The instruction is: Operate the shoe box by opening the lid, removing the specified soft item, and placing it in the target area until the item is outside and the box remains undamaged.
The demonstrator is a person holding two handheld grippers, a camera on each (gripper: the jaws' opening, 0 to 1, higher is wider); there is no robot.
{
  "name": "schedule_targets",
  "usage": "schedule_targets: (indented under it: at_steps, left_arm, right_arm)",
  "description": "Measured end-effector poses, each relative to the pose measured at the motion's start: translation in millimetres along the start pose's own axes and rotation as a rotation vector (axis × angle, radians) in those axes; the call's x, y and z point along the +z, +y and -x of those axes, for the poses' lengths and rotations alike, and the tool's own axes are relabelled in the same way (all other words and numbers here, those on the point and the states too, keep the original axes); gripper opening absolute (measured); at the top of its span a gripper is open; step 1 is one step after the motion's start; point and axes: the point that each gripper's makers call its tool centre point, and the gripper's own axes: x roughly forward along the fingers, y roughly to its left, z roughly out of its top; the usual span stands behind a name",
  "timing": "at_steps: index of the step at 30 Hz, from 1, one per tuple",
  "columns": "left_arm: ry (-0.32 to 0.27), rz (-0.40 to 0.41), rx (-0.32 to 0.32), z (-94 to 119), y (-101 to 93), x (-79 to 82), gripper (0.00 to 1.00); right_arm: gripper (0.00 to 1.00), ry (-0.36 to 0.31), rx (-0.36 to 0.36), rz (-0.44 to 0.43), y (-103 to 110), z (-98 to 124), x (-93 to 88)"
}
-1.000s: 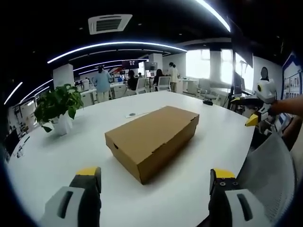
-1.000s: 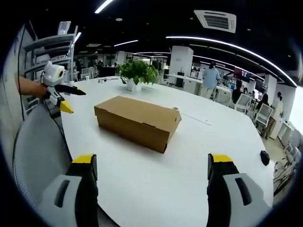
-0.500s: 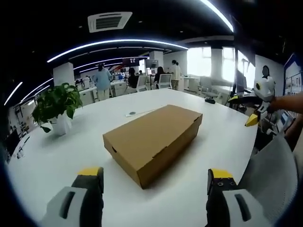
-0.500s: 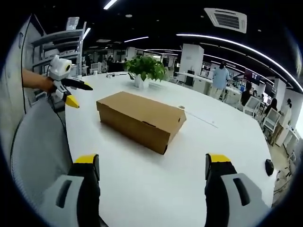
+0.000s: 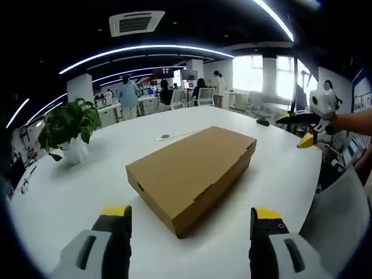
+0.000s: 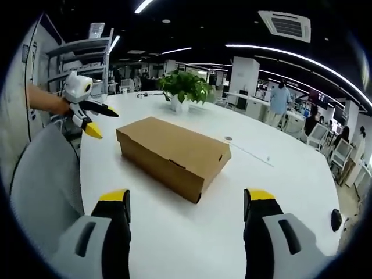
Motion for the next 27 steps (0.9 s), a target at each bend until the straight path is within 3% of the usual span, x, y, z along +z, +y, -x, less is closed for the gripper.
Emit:
schedule_targets:
  at_steps: [10, 27]
  left_arm:
    - [-0.005, 0.021, 0.034, -14, 6.4, 1.3, 0.76]
    - [0.008, 0.091, 0.080, -30, 10.7, -8.1, 0.62]
  right_arm:
    - [0.58, 0.023, 0.063, 0.063, -9, -29, -1.3]
    - [0.45, 0.078, 0.105, 0.013, -19, -77, -17.3]
